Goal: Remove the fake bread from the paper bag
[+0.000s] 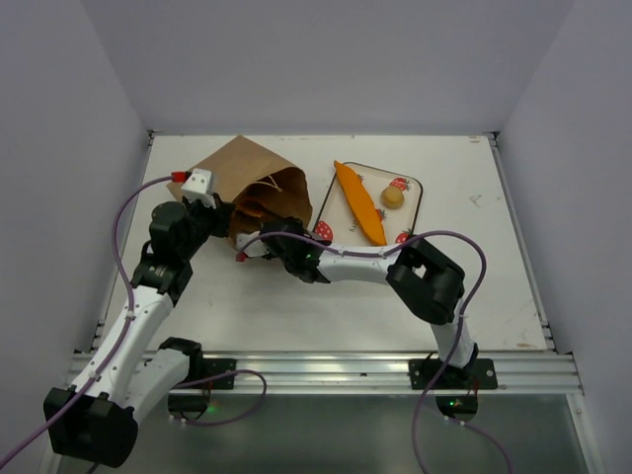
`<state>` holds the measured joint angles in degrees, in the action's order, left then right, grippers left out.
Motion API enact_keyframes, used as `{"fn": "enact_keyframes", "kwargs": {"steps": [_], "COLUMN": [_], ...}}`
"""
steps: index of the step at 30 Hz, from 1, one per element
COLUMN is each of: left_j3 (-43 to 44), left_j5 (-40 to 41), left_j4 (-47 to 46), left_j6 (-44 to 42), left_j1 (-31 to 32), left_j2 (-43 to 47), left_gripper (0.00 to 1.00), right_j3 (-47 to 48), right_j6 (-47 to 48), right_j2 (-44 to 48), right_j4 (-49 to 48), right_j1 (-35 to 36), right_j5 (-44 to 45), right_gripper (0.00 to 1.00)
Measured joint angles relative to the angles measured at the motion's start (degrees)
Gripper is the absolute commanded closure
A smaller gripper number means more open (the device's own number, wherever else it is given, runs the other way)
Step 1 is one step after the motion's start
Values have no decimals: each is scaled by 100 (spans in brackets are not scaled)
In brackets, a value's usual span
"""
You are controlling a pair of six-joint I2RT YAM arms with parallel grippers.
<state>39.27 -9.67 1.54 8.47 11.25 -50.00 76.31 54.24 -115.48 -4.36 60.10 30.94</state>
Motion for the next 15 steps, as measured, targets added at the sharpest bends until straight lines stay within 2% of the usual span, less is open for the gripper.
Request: {"fn": "enact_keyframes", "kwargs": {"steps": [5,12,15], "left_j3": [26,26,26], "left_j5": [-2,-11,-22], "left_j4": [26,120,133], "left_j6": [-2,-4,-4], "left_j1": [-4,-48,-74], "left_j2": [4,17,33], "left_gripper": [95,95,95], "right_j3": [192,358,363], "right_j6": [0,-22,-44], "right_j2": [-155,-341,-341], "right_j4": [0,9,13], "right_j1": [0,-24,-50], "right_j5": [28,109,101], "right_gripper": [65,89,94]}}
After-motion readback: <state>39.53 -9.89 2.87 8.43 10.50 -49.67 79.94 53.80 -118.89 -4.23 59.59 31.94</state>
